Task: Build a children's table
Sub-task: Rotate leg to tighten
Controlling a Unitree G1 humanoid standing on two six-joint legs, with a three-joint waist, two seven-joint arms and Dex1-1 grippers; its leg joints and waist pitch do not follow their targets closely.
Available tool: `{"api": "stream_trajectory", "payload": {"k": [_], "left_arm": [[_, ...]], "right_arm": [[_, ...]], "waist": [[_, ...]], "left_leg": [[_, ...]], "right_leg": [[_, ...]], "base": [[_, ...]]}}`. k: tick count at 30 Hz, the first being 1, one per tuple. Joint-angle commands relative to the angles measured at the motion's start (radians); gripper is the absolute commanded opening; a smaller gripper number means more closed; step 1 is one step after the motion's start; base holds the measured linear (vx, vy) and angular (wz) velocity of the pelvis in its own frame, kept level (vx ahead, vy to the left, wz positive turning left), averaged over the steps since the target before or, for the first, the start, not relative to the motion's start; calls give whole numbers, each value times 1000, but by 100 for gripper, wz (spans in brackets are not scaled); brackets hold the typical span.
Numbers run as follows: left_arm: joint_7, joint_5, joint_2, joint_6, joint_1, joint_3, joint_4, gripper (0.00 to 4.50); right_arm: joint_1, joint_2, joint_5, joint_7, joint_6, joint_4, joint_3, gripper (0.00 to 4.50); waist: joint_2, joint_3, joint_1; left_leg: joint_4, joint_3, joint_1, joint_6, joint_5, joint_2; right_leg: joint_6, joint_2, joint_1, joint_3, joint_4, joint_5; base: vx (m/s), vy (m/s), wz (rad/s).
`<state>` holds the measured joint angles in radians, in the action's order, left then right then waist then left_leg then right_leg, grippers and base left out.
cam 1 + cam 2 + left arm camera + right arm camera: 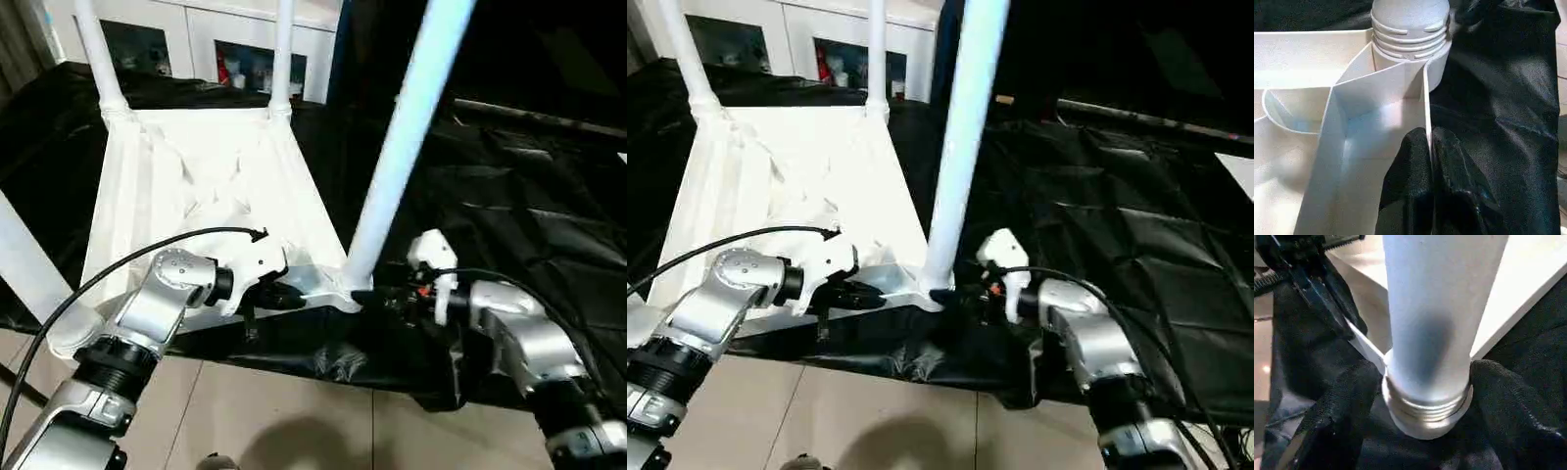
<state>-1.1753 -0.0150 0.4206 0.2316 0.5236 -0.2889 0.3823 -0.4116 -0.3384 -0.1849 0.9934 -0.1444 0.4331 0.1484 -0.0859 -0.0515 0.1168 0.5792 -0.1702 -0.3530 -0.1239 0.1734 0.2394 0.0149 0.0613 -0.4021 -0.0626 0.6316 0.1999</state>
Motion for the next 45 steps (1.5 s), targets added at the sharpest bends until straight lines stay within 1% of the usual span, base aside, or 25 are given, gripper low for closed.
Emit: {"api": "stream_trajectory", "payload": {"k": [1,2,5,7,12,17,19,21,23,25,26,27,29,31,32,33,34,36,38,39,40,41,43,44,45], "left_arm": [[-20,43,-37,-7,3,-18,-38,0],[-19,43,-37,-6,4,-17,-38,0],[-20,44,-36,-5,3,-16,-38,0],[-20,43,-35,-6,2,-16,-37,0],[-20,40,-33,-3,2,-16,-35,0],[-15,35,-31,-1,3,-15,-30,0],[23,25,-42,12,7,-6,-12,0],[91,13,-71,33,20,9,21,0],[194,-12,-124,38,48,21,77,0],[225,-16,-141,49,57,27,91,0],[307,-28,-190,54,91,37,145,0],[351,-35,-218,58,111,41,175,0],[431,-42,-270,71,148,50,231,0],[464,-49,-287,70,163,50,253,0],[507,-61,-307,72,181,53,281,0],[560,-81,-335,70,209,54,317,0],[560,-81,-335,70,209,54,317,0],[574,-90,-343,71,217,53,323,0],[555,-89,-336,56,215,53,321,0],[542,-86,-331,49,214,52,322,0],[522,-81,-325,41,209,50,318,0],[522,-81,-325,41,209,50,318,0],[430,-58,-286,7,181,40,281,0],[380,-50,-258,2,166,37,262,0],[372,-49,-255,0,164,36,259,0]], "right_arm": [[-18,12,6,-11,6,20,6,313],[-19,13,1,-13,1,17,6,295],[-16,12,4,-11,4,15,10,291],[-14,11,10,-12,10,19,13,262],[-15,15,35,-10,47,60,22,239],[-16,22,48,-34,59,82,25,219],[-16,37,58,-82,67,110,16,214],[-17,63,61,-154,68,144,-7,212],[-20,120,30,-276,30,175,-66,210],[-20,133,26,-302,22,177,-75,209],[-17,172,31,-363,2,171,-76,208],[-15,196,37,-400,-5,168,-74,208],[-22,251,43,-486,-17,170,-78,207],[-28,278,39,-526,-30,172,-87,207],[-37,313,37,-570,-43,171,-92,206],[-55,354,44,-614,-55,170,-90,206],[-55,354,44,-614,-55,170,-90,205],[-68,359,61,-618,-46,173,-77,204],[-79,358,38,-591,-50,168,-89,204],[-79,359,29,-577,-46,162,-95,204],[-76,356,20,-559,-43,153,-97,204],[-76,356,20,-559,-43,153,-97,204],[-62,319,-3,-474,-32,126,-98,271],[-55,287,-3,-421,-31,117,-94,273],[-54,283,-2,-415,-31,116,-93,280]], "waist": [[-1,61,-4],[-2,61,-4],[2,63,-1],[1,62,-1],[3,61,-2],[5,61,-5],[6,61,-6],[8,55,-12],[5,54,-14],[2,57,-13],[9,55,-14],[9,55,-15],[7,58,-13],[8,58,-11],[7,60,-11],[8,59,-11],[9,59,-12],[9,61,-11],[4,61,-11],[6,61,-11],[1,60,-11],[3,60,-11],[1,61,-11],[-3,60,-11],[-2,60,-10]], "left_leg": [[-61,-12,2,20,144,-5],[-61,-12,3,21,142,-5],[-60,-13,3,27,120,-5],[-60,-13,3,26,127,-5],[-60,-13,3,21,146,-5],[-61,-13,4,20,151,-5],[-62,-13,5,16,164,-5],[-66,-12,6,2,204,-5],[-67,-10,10,-11,233,-7],[-66,-8,7,-13,221,-6],[-65,-11,12,-10,228,-7],[-64,-13,15,-9,231,-8],[-64,-11,13,-15,216,-9],[-65,-10,11,-13,222,-10],[-65,-9,9,-11,221,-11],[-66,-9,10,-10,225,-10],[-66,-10,11,-11,224,-11],[-67,-7,7,-10,222,-10],[-66,-8,4,-4,216,-11],[-67,-8,4,-1,212,-10],[-67,-9,5,2,215,-10],[-66,-9,4,3,215,-11],[-67,-8,0,10,206,-11],[-66,-9,-1,19,209,-9],[-66,-9,-1,23,208,-9]], "right_leg": [[170,65,50,44,-73,153],[172,65,50,44,-72,147],[180,63,52,45,-66,89],[181,64,53,44,-67,94],[172,65,53,45,-71,134],[178,63,52,45,-71,125],[176,64,51,45,-73,142],[167,64,47,43,-81,209],[137,67,44,44,-93,316],[126,68,48,44,-93,319],[122,65,40,46,-97,322],[123,66,37,47,-99,321],[129,63,39,47,-94,287],[117,65,41,47,-96,306],[113,66,44,46,-95,308],[105,66,41,46,-98,317],[102,64,39,47,-99,316],[98,67,42,45,-97,307],[94,67,45,45,-97,296],[95,67,44,45,-96,287],[95,66,43,45,-97,288],[95,68,44,45,-97,291],[91,69,47,45,-97,296],[93,69,48,45,-97,286],[93,68,46,45,-96,283]], "base": [[0,0,0],[0,0,0],[0,0,0],[0,0,0],[0,0,0],[0,0,0],[0,0,0],[0,0,0],[0,0,0],[0,0,0],[0,0,0],[0,0,0],[0,0,0],[0,0,0],[0,0,0],[0,0,0],[0,0,0],[0,0,0],[0,0,0],[0,0,0],[0,0,0],[0,0,0],[0,0,0],[0,0,0],[0,0,0]]}}
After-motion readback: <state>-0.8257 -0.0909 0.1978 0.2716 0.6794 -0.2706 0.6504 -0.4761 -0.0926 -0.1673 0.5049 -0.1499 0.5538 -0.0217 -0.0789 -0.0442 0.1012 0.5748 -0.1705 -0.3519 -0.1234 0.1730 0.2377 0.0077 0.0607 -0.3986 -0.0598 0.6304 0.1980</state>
